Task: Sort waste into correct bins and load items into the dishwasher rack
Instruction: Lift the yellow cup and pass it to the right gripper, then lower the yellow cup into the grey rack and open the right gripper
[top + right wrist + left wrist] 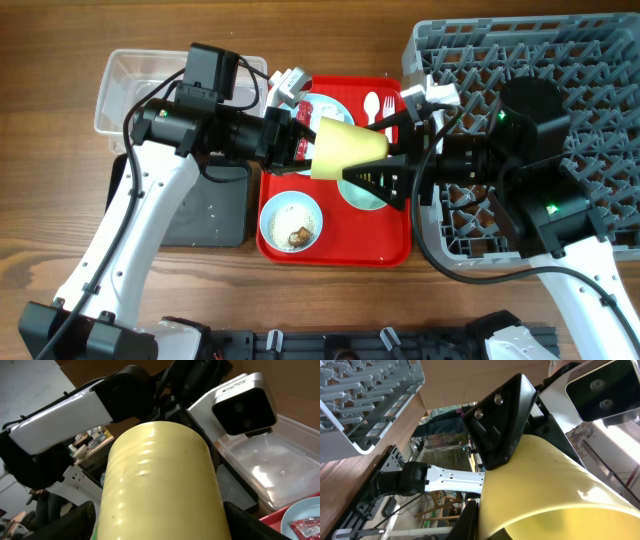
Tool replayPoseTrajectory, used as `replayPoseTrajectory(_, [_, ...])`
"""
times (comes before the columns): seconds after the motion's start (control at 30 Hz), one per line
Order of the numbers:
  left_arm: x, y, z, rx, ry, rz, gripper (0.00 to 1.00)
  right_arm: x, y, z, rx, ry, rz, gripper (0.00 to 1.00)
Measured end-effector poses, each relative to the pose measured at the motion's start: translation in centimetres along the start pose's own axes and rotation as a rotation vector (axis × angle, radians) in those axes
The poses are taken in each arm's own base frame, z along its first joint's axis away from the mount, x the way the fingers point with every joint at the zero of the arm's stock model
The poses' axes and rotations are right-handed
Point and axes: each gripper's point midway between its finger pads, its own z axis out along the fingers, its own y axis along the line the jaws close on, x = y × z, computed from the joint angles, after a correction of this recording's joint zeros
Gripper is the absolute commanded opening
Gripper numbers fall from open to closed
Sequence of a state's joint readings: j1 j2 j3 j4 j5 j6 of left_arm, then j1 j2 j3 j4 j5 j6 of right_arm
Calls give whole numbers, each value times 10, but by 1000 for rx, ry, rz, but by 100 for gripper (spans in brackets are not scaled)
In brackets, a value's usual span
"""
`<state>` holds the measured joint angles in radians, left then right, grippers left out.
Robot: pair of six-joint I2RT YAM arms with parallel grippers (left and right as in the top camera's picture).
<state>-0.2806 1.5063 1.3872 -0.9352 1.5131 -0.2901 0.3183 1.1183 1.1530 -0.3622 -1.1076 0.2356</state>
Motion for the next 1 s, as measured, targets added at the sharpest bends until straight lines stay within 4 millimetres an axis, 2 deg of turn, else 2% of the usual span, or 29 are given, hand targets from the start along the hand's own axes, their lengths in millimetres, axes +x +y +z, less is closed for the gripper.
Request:
replayPoseTrajectory(0.13, [-1,0,0,1,0,10,6,0,0,0,1,0,1,63])
replayPoseTrajectory(0.17, [-1,-1,0,1,0,11,17,0,-1,0,1,0,3,60])
replayPoseTrajectory(0.23, [-1,0,0,0,-1,19,49,0,-1,0,3,0,9,59])
replayPoseTrajectory(0.27, [-1,0,0,1,-1,21,61,0,-1,0,3,0,6,59])
replayPoseTrajectory(0.3, [-1,0,0,1,-1,23,67,1,-2,0,4,2,7,59])
replayPoseTrajectory(0.37, [-1,0,0,0,-1,23,93,0,-7,-3,26,-3,19,56])
replayPoseTrajectory(0.43, [-2,1,0,-9,-4,26,96,0,-13,-13,57,-14,43,55])
replayPoseTrajectory(0.53, [-8,17,-1,-100,-39,19,100,1,-26,-50,208,-64,114,55])
replayPoseTrajectory(0.6, [-12,27,-3,-162,-62,19,100,14,-39,-73,364,-75,206,56])
replayPoseTrajectory(0.63, [-13,31,-4,-186,-71,18,100,23,-45,-82,435,-73,257,56])
replayPoseTrajectory(0.77, [-18,44,-7,-262,-100,18,100,84,-79,-132,861,10,503,56])
replayPoseTrajectory(0.9, [-21,52,-10,-311,-118,16,100,132,-98,-165,1116,147,677,56])
replayPoseTrajectory(1.0, [-22,54,-10,-325,-123,16,100,161,-125,-182,1256,289,791,56])
